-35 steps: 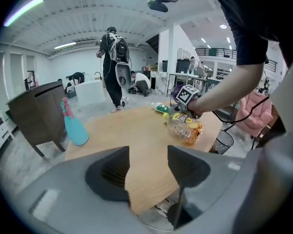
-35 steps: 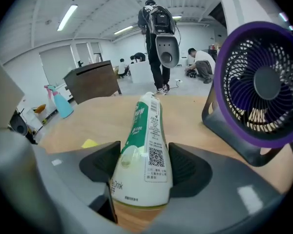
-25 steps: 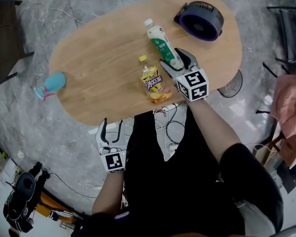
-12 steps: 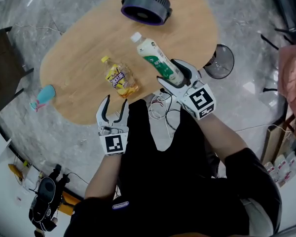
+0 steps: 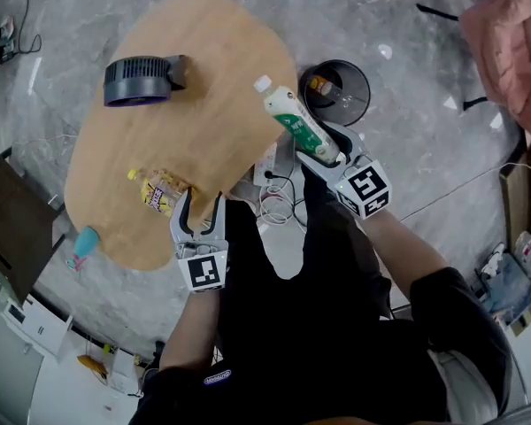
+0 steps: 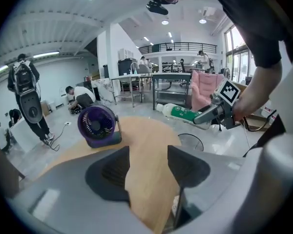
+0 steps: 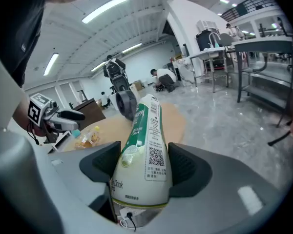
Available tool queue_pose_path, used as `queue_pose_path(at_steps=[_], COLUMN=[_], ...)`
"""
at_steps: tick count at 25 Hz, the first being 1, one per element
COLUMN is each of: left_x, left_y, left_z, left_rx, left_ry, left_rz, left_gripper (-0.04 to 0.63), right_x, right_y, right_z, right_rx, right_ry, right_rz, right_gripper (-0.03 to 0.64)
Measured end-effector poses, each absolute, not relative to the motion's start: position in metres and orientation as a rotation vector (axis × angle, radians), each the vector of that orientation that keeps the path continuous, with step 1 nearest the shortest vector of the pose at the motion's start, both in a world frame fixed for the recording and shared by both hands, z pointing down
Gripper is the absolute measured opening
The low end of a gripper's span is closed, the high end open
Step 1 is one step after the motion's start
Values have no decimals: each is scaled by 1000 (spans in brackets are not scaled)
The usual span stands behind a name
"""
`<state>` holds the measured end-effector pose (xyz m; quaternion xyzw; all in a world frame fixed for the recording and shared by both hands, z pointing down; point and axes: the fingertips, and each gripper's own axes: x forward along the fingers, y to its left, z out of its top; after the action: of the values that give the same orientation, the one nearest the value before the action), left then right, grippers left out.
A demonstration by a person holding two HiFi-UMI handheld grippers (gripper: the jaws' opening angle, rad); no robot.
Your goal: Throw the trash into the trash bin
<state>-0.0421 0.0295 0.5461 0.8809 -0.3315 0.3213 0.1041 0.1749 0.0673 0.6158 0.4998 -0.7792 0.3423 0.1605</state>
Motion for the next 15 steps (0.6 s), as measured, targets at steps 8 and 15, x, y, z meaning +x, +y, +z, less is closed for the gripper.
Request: queue_pose_path(at_steps=[8, 15], left_x=[39, 65], left_y=[38, 43], left_z=[565, 575], left_rx=[2651, 2639], left_ry=[-799, -753], left_rz=[1010, 1056], left_gripper=[250, 250], right_x=[279, 319], right_y=[133, 176], right_z=[706, 809], right_rx=[1480, 1323], right_ry=[-1944, -1674], right_rz=[1079, 1178], right_gripper=[334, 334])
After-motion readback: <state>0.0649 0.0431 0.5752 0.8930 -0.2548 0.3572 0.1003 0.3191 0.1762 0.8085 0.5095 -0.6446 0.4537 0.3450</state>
